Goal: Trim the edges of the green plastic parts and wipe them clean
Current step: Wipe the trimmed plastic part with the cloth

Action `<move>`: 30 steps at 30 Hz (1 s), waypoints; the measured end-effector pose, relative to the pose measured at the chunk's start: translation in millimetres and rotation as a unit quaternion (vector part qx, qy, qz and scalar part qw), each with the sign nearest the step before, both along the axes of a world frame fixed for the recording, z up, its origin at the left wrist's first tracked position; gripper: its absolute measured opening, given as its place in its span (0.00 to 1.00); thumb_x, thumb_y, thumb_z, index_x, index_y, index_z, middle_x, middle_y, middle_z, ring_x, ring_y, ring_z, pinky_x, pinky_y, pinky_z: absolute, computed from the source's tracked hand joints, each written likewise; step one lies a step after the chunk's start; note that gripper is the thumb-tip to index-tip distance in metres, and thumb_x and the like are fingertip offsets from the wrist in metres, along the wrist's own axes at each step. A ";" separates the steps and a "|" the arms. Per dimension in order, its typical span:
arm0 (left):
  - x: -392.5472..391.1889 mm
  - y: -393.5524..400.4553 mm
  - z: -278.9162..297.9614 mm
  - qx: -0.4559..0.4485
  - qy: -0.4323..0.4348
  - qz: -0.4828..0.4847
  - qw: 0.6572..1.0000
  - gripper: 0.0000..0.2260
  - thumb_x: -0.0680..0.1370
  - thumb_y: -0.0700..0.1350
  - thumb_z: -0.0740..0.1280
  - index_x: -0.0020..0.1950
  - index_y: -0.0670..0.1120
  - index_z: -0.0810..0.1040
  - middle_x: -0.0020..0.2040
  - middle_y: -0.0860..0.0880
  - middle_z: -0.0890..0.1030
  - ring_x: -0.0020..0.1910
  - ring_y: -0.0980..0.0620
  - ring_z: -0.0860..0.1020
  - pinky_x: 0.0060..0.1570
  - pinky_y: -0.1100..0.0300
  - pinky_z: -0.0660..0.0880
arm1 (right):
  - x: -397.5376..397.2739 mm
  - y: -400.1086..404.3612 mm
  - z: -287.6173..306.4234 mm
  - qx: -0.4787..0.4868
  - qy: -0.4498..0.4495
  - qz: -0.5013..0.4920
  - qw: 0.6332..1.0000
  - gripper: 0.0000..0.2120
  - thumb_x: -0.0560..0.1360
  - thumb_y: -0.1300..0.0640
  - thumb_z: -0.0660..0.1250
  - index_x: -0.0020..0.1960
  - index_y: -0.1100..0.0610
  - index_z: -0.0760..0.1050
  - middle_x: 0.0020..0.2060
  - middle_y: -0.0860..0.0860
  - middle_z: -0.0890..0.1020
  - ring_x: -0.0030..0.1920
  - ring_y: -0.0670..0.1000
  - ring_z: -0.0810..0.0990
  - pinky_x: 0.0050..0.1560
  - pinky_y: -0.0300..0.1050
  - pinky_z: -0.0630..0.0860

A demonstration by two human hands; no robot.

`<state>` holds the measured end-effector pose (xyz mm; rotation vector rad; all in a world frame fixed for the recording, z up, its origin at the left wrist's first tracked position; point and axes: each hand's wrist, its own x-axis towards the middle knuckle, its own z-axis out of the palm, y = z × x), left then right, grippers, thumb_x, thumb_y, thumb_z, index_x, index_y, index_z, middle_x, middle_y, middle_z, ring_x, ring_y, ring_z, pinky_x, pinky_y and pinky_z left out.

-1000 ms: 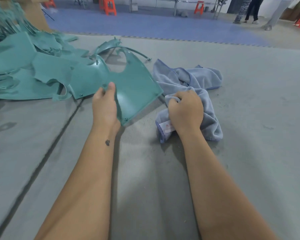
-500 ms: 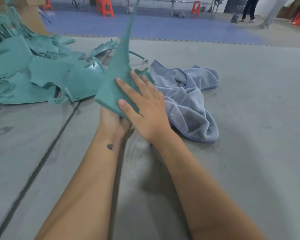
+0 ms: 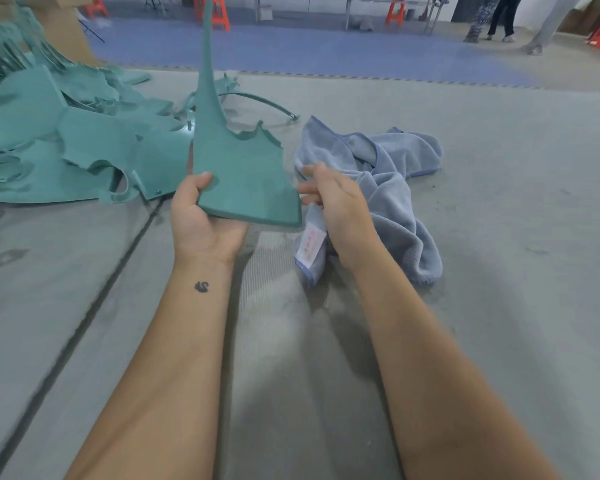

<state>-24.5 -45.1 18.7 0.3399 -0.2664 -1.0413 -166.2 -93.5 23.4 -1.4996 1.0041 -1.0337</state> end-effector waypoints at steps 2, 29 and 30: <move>2.9 -0.1 -0.5 -0.020 0.043 0.009 0.999 0.25 0.76 0.37 0.55 0.74 0.44 0.68 0.67 0.41 0.76 0.66 0.39 0.74 0.67 0.39 0.68 | -2.4 -3.7 1.7 0.008 0.018 0.048 0.999 0.13 0.78 0.49 0.66 0.61 0.52 0.77 0.51 0.45 0.83 0.51 0.43 0.81 0.60 0.44 0.75; -22.3 -4.0 14.3 0.085 -0.145 0.096 0.981 0.08 0.78 0.32 0.64 0.49 0.44 0.75 0.45 0.47 0.82 0.45 0.52 0.83 0.46 0.58 0.80 | 6.4 24.8 30.5 0.136 -0.415 0.072 0.897 0.10 0.79 0.66 0.59 0.58 0.58 0.74 0.51 0.55 0.80 0.53 0.54 0.79 0.59 0.51 0.75; -27.3 -3.6 21.6 0.076 -0.144 0.085 0.983 0.08 0.78 0.32 0.64 0.49 0.44 0.75 0.45 0.47 0.82 0.45 0.52 0.83 0.46 0.58 0.80 | 3.2 27.6 33.0 0.133 -0.447 0.053 0.883 0.10 0.79 0.67 0.60 0.56 0.58 0.74 0.51 0.55 0.80 0.54 0.54 0.78 0.61 0.52 0.74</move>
